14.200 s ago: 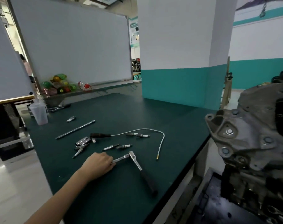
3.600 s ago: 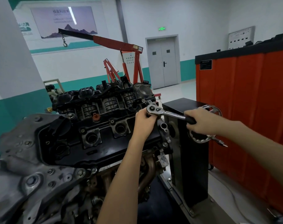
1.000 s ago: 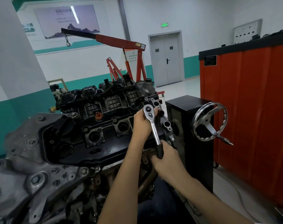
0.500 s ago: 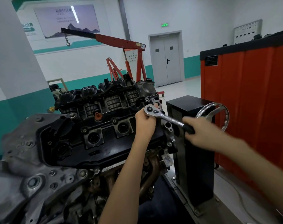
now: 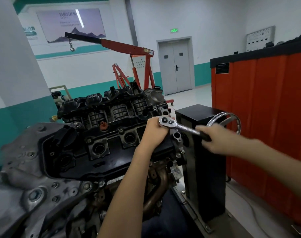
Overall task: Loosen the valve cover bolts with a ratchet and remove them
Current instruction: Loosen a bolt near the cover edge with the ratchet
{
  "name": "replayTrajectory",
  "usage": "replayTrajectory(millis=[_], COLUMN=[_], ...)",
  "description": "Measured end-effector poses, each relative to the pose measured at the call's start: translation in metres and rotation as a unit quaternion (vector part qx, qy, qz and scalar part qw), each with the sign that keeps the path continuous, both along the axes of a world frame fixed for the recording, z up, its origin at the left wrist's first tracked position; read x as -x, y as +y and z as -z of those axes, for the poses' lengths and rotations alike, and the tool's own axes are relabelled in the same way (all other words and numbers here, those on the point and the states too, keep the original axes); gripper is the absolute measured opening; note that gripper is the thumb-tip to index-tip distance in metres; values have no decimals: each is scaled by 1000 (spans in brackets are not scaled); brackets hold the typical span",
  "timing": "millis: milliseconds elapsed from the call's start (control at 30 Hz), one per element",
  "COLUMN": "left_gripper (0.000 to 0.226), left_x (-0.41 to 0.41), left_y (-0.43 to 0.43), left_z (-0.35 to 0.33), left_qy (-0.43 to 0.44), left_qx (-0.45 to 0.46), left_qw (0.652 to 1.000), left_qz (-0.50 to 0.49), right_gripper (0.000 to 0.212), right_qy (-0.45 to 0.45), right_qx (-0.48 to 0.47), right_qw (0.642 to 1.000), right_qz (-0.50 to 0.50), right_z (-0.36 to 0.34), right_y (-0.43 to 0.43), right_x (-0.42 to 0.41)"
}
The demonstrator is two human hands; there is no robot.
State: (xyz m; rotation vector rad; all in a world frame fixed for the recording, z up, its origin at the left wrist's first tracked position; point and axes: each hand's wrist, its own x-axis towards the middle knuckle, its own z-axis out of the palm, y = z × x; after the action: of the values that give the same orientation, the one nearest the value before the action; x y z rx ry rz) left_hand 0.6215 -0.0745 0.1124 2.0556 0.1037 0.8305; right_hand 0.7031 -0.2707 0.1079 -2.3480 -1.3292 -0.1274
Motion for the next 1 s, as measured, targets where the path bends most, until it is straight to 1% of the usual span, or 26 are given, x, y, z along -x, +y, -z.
replayTrajectory(millis=[67,100,133,167,200,233,267,300,333,367,400,433,467,533,600,633,667,700,733,767,800,833,900,933,1000], left_gripper=[24,29,37,44,48,50,50,50,49,48,47,47,48,51,47,42,36,32,33,38,41,41,43,49,60], left_x=[-1,-1,0,0,0,-1,-3,-4,-5,-6,-6,-4,-2,2,4,3,2,2,2,2,2,2,1,-2,-7], left_y=[-2,-3,-4,-5,-8,-11,-15,-19,-23,-25,-25,-24,-20,-13,-8,-8,-7,-6,-4,-2,1,3,2,0,-5], left_z=[3,4,6,6,6,7,8,7,6,5,4,2,0,1,2,2,1,-1,-2,-3,-3,-2,2,5,10], left_qy=[-29,-55,-78,-93,-102,-108,-110,-109,-106,-106,-107,-101,-87,-47,-26,-22,-15,-5,6,11,11,2,-35,-58,-86], left_qx=[22,44,67,80,85,87,87,78,68,64,74,79,72,46,45,42,34,20,3,-9,-13,-5,39,53,54], left_qw=[999,997,994,992,990,989,989,989,990,990,990,991,993,998,999,999,999,1000,1000,1000,999,999,998,996,994], left_qz=[-11,-21,-33,-42,-45,-47,-52,-59,-64,-65,-55,-43,-32,-12,-6,-8,-13,-20,-24,-27,-31,-35,-38,-40,-50], right_gripper=[13,11,10,13,18,23,24,22,19,15,12,11,11,9,15,19,21,19,14,11,10,10,10,12,20], right_qy=[-107,-125,-116,-88,-37,40,125,197,250,284,306,314,307,268,234,203,150,78,-6,-84,-134,-152,-129,-86,61], right_qx=[37,32,16,-7,-39,-84,-137,-193,-245,-284,-305,-313,-308,-260,-176,-129,-85,-44,-6,22,33,33,10,-15,-99], right_qw=[994,992,993,996,998,995,982,961,937,916,902,896,900,928,956,971,985,996,1000,996,990,987,990,994,991], right_qz=[5,7,17,27,33,30,20,14,16,19,20,16,17,17,1,-2,2,10,21,30,35,39,60,70,69], right_z=[-24,-26,-21,-11,5,22,40,56,68,75,80,82,81,75,61,49,35,20,3,-12,-22,-26,-16,-3,31], right_y=[3,6,9,10,11,12,16,23,33,44,54,60,62,51,29,17,9,4,1,2,5,8,11,12,14], right_x=[-16,-17,-12,-2,11,29,49,69,86,99,107,111,109,90,62,46,29,13,1,-7,-11,-12,-2,7,37])
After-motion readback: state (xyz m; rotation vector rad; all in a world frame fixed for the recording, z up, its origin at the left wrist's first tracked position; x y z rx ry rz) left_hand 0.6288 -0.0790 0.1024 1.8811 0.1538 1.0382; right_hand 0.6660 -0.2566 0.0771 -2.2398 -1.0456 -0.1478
